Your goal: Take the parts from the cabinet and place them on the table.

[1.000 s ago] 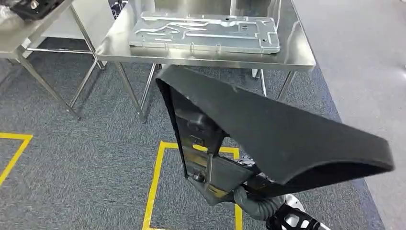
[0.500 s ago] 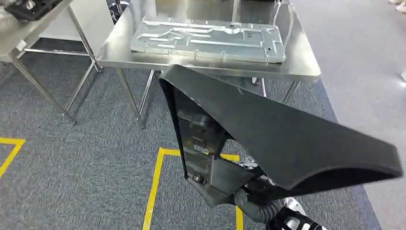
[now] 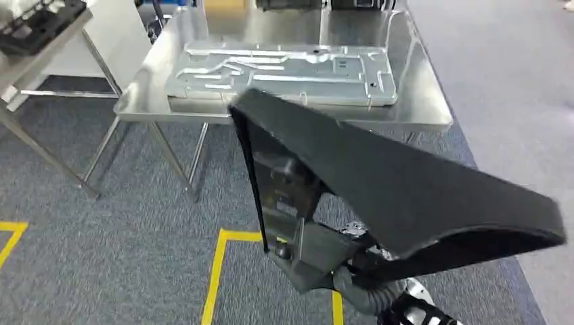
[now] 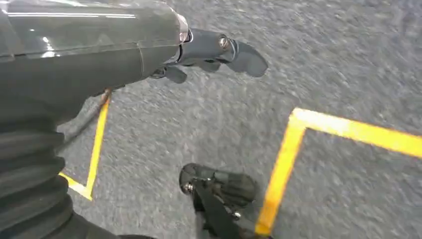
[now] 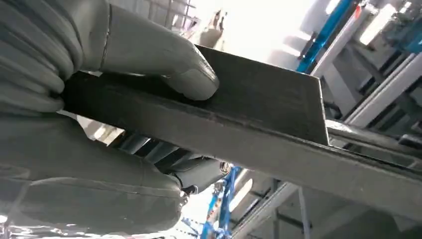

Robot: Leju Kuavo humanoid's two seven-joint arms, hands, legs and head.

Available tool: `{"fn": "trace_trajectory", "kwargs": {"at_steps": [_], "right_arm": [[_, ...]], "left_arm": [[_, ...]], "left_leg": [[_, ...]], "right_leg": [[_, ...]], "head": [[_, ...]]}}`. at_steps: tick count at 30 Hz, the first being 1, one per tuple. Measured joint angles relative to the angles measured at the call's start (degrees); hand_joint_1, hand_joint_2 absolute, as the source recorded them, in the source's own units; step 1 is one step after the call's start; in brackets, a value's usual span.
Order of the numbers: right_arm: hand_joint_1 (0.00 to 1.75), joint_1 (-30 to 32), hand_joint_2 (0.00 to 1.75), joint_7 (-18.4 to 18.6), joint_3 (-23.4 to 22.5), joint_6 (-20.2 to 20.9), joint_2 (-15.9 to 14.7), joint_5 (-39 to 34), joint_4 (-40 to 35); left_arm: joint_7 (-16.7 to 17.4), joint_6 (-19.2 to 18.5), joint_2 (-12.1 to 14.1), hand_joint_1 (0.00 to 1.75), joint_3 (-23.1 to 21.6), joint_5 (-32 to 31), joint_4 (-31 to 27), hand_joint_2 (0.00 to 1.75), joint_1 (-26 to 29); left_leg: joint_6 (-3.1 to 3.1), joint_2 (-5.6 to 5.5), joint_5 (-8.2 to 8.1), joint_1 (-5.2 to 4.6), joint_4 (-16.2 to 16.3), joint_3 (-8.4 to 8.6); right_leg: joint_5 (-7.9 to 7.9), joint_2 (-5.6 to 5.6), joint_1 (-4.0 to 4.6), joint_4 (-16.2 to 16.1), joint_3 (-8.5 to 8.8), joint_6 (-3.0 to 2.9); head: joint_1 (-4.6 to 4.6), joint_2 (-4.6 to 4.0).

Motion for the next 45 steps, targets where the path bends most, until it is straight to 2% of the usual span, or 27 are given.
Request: {"fn": "trace_trajectory", "kwargs": {"at_steps": [2, 3, 4, 6, 9, 11, 13, 15, 17, 18, 19, 20, 21, 22, 24, 26, 28, 30, 32, 33, 34, 35, 37, 39, 41, 43, 45], "right_arm": [[1.73, 0.1, 1.75, 0.0, 0.0, 0.0, 0.0, 0.0, 0.0], [1.73, 0.1, 1.75, 0.0, 0.0, 0.0, 0.0, 0.0, 0.0], [1.73, 0.1, 1.75, 0.0, 0.0, 0.0, 0.0, 0.0, 0.0], [1.73, 0.1, 1.75, 0.0, 0.0, 0.0, 0.0, 0.0, 0.1], [1.73, -0.1, 1.75, 0.0, 0.1, 0.1, 0.0, -0.1, -0.1], [1.73, -0.7, 1.75, 0.0, 0.2, 0.2, 0.0, -0.4, -0.5], [1.73, -1.4, 1.75, 0.0, 0.2, 0.4, 0.0, -0.8, -0.3], [1.73, -1.3, 1.75, 0.0, 0.2, 0.5, 0.0, -1.1, -0.1], [1.73, -1.3, 1.75, 0.0, 0.2, 0.8, 0.0, -1.1, 0.2], [1.73, -1.4, 1.75, 0.0, 0.2, 0.7, 0.0, -1.2, 0.3], [1.73, -1.3, 1.75, 0.0, 0.2, 0.7, -0.1, -1.3, 0.3], [1.73, -1.3, 1.75, 0.0, 0.2, 0.7, -0.2, -1.4, 0.4], [1.73, -1.3, 1.75, 0.0, 0.2, 0.7, -0.2, -1.5, 0.6], [1.73, -1.2, 1.75, 0.0, 0.2, 0.7, -0.3, -1.6, 0.8], [1.73, -1.4, 1.75, 0.0, 0.2, 0.6, -0.3, -1.7, 0.7], [1.73, -2.3, 1.75, 0.0, 0.2, 0.4, -0.2, -1.9, 0.3], [1.73, -2.4, 1.75, 0.0, 0.2, 0.3, -0.1, -2.1, 0.0], [1.73, -2.4, 1.75, 0.0, 0.2, 0.4, -0.1, -2.5, 0.0], [1.73, -2.7, 1.75, 0.0, 0.1, 1.0, 0.0, -3.3, 0.0], [1.73, -2.8, 1.75, 0.0, 0.0, 1.2, 0.0, -3.5, 0.0], [1.73, -3.0, 1.75, 0.0, -0.1, 1.3, 0.0, -3.6, 0.0], [1.73, -3.3, 1.75, 0.0, -0.3, 1.4, 0.1, -3.6, 0.0], [1.73, -3.5, 1.75, 0.0, -0.5, 1.7, 0.3, -2.9, 0.2], [1.73, -3.5, 1.75, 0.0, -0.5, 1.5, 0.6, -1.5, 0.2], [1.73, -4.1, 1.75, 0.0, -0.7, 1.1, 0.9, -1.2, 0.0], [1.73, -4.5, 1.75, 0.0, -0.9, -0.1, 0.9, -0.3, 0.0], [1.73, -4.9, 1.75, 0.0, -1.4, -3.5, 0.9, 2.5, 0.0]], "left_arm": [[0.0, 0.0, 0.0, 0.00, 0.0, 0.0, 0.0, 1.75, 0.4], [0.0, 0.0, 0.0, 0.00, 0.0, 0.0, 0.0, 1.75, 0.6], [0.0, 0.0, 0.1, 0.00, 0.0, 0.0, 0.0, 1.75, 0.6], [0.0, 0.0, 0.2, 0.00, 0.0, 0.0, 0.0, 1.75, 0.8], [0.0, 0.0, 0.2, 0.00, 0.0, 0.2, 0.0, 1.75, 0.6], [0.1, 0.0, 0.3, 0.00, 0.0, 0.3, 0.0, 1.75, 0.0], [0.0, 0.0, 0.3, 0.00, 0.0, 0.3, 0.0, 1.75, -0.1], [0.1, 0.1, 0.3, 0.00, 0.0, 0.4, 0.0, 1.75, 0.0], [0.2, 0.2, 0.3, 0.00, 0.1, 0.5, 0.0, 1.75, 0.5], [0.2, 0.2, 0.3, 0.00, 0.1, 0.5, 0.0, 1.75, 0.6], [0.2, 0.2, 0.2, 0.00, 0.1, 0.6, 0.0, 1.75, 0.7], [0.2, 0.2, 0.2, 0.00, 0.1, 0.7, 0.0, 1.75, 0.7], [0.1, 0.2, 0.2, 0.00, 0.1, 0.9, 0.0, 1.75, 0.9], [0.1, 0.2, 0.2, 0.00, 0.2, 1.0, 0.0, 1.75, 0.8], [0.0, 0.3, 0.2, 0.00, 0.2, 1.1, -0.1, 1.75, 0.5], [0.0, 0.5, 0.2, 0.00, 0.2, 1.2, -0.1, 1.75, -0.1], [0.0, 0.6, 0.1, 0.00, 0.3, 1.5, 0.0, 1.75, -0.6], [0.1, 0.9, 0.1, 0.00, 0.6, 1.7, 0.0, 1.75, -0.2], [0.1, 1.2, 0.1, 0.00, 0.9, 2.1, 0.0, 1.75, 0.4], [0.1, 1.2, 0.1, 0.00, 1.1, 2.2, 0.0, 1.75, 0.5], [0.1, 1.2, 0.1, 0.00, 1.2, 2.2, 0.0, 1.75, 0.6], [0.1, 1.2, 0.0, 0.00, 1.4, 2.2, 0.0, 1.75, 0.7], [0.1, 1.3, 0.3, 0.00, 1.7, 2.3, -0.1, 1.75, 1.1], [0.2, 1.3, 0.2, 0.00, 1.7, 2.4, -0.1, 1.75, 1.0], [0.2, 1.3, 0.1, 0.00, 1.7, 2.4, -0.1, 1.75, 0.1], [-0.1, 1.2, -0.1, 0.00, 1.8, 2.5, -0.1, 1.75, -0.2], [-0.4, 1.2, -0.1, 0.00, 1.9, 2.8, -0.1, 1.75, 0.0]], "left_leg": [[0.24, 0.00, -3.28, -0.02, -0.3, -3.10], [0.46, 0.00, -2.20, -0.07, -3.0, -3.27], [0.85, 0.00, 0.63, -0.19, -7.1, -2.73], [2.03, 0.02, 10.93, -0.82, -13.1, -1.13], [2.58, -0.18, 8.72, -1.12, -13.7, 0.22], [3.39, -0.43, 8.69, -0.62, -14.9, 2.48], [3.58, -0.50, 7.97, -0.54, -15.6, 3.97], [3.35, -0.57, 7.15, -0.45, -16.4, 5.56], [3.07, -0.73, 5.92, -0.23, -17.3, 7.73], [2.86, -0.84, 5.12, -0.04, -17.6, 9.03], [2.67, -0.98, 4.13, 0.17, -17.8, 10.45], [2.46, -1.00, 3.15, 0.36, -18.0, 11.73], [2.22, -0.94, 2.09, 0.36, -18.2, 12.23], [1.76, -1.08, 0.92, 0.27, -17.8, 13.93], [0.70, -1.01, 0.00, -0.02, -19.2, 16.20], [-0.14, -1.10, 3.78, 0.10, -13.8, 13.44], [-0.14, -0.69, 6.75, 0.17, -3.6, 7.33], [-0.17, -0.67, 2.31, 0.06, 1.1, 1.64], [0.12, -0.67, -5.18, -0.11, 0.8, -2.41], [0.28, -0.67, -6.95, -0.17, -0.7, -3.62], [0.64, -0.68, -6.19, -0.37, -3.2, -4.51], [1.24, -0.76, -2.09, -0.61, -6.5, -5.09], [2.91, -0.92, 14.39, -1.87, -13.1, -6.40], [2.67, -1.38, 13.96, -2.05, -13.2, -5.04], [3.29, -1.39, 13.45, -1.75, -14.1, -3.21], [3.84, -1.37, 12.86, -1.49, -15.3, -1.38], [3.81, -1.36, 11.81, -1.34, -15.9, 0.05]], "right_leg": [[-1.40, 0.41, 0.30, 0.0, 1.69, -0.09], [-2.11, 0.47, 0.38, 0.0, 2.60, -0.04], [-2.83, 0.52, 0.48, 0.0, 3.61, 0.02], [-4.35, 0.49, 0.51, 0.0, 5.55, 0.30], [-5.57, 0.79, 0.50, 0.5, 7.85, 1.50], [-3.79, 0.68, 0.49, 4.9, 5.68, 2.48], [-2.91, 0.56, 0.14, 11.4, 0.98, 3.42], [-6.61, 0.43, -0.40, 16.8, -5.03, 3.93], [-10.68, 0.32, -0.76, 16.7, -8.65, 4.18], [-11.26, 0.27, -0.84, 14.7, -9.54, 4.17], [-10.05, 0.18, -0.87, 11.3, -9.95, 4.29], [-5.76, 0.03, -0.87, 7.6, -10.10, 4.16], [2.66, -0.28, -0.87, 3.5, -10.40, 3.74], [8.68, -0.52, -0.52, 2.4, -10.54, 3.49], [6.28, 0.10, -0.24, 3.5, -9.52, 2.36], [5.02, 0.43, -0.48, 2.9, -7.67, 1.40], [3.55, 0.24, -0.53, 1.7, -5.33, 0.58], [1.84, 0.56, -0.44, 1.3, -3.19, 0.24], [-0.14, 1.16, -0.23, 1.3, -0.75, 0.10], [-1.08, 1.42, -0.09, 1.3, 0.45, 0.07], [-2.10, 1.60, 0.08, 1.3, 1.78, 0.08], [-3.14, 1.74, 0.27, 1.2, 3.08, 0.07], [-5.06, 1.94, 0.59, 1.5, 4.80, 0.28], [-6.38, 2.68, 0.35, 0.9, 6.43, 1.04], [-4.39, 2.57, 0.48, 4.0, 5.61, 1.76], [-2.55, 1.17, 0.25, 11.1, 1.39, 2.36], [-6.22, 0.75, -0.24, 16.1, -3.50, 3.11]], "head": [[0.00, 0.00], [0.00, 0.00], [0.00, 0.00], [0.02, 0.00], [0.00, 0.00], [0.00, 0.00], [0.02, 0.00], [0.02, 0.00], [0.04, 0.00], [0.04, 0.00], [0.04, 0.00], [0.04, 0.00], [0.07, 0.00], [0.02, 0.00], [-0.04, 0.00], [-0.07, 0.00], [-0.09, 0.00], [-0.07, 0.00], [-0.06, 0.00], [-0.07, 0.00], [-0.07, 0.00], [-0.07, 0.00], [-0.02, 0.00], [-0.07, 0.00], [-0.07, 0.00], [-0.02, 0.00], [-0.02, 0.00]]}}
